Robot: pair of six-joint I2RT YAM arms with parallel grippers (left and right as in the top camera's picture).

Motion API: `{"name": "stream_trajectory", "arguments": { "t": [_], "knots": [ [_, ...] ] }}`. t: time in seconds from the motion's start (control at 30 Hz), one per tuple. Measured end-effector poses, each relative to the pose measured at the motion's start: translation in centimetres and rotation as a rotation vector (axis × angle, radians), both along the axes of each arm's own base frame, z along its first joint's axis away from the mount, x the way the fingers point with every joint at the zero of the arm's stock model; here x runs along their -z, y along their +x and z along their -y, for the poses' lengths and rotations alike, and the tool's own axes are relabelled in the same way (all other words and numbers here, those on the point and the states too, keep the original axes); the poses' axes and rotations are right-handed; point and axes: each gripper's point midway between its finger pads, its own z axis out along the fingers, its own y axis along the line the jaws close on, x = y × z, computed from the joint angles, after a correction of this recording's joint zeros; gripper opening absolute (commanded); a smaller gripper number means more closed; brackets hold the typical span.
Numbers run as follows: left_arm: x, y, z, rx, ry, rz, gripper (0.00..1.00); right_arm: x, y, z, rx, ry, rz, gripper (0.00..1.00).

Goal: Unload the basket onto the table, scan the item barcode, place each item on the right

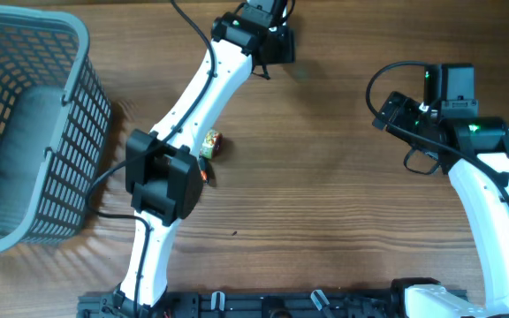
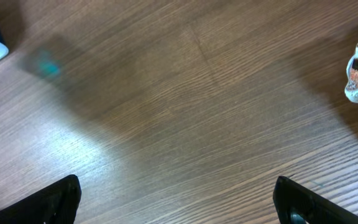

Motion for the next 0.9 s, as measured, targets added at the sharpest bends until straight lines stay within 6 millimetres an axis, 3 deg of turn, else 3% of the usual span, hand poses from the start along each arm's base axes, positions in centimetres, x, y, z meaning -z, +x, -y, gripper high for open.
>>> {"name": "stream_trajectory", "arguments": {
  "t": [0.27,0.4,0.63,0.77,0.9],
  "knots": [
    [-7.2,2.9,-1.5,-0.068,0.073,0.286,0.22,-0.2,0.4,0.1,0.002,-0.004,0.019,1.0],
    [-8.6,4.0,-2.2,-0.104,0.106,0.364,0.09,-0.6,0.9,0.2,-0.004,-0.018,0.044,1.0],
    [-10.8,5.5,-2.9,-0.139,0.156,0.481,0.14,-1.5,2.1,1.1,-0.01,-0.085,0.1,1.0],
    [-11.0,6.8,-3.2,-0.159,0.198,0.544,0.15,-2.3,3.2,1.2,-0.025,-0.105,0.151,1.0],
    [-7.9,7.9,-3.0,-0.149,0.258,0.528,0.18,-3.1,4.1,1.2,-0.042,-0.122,0.2,1.0]
  ]
}}
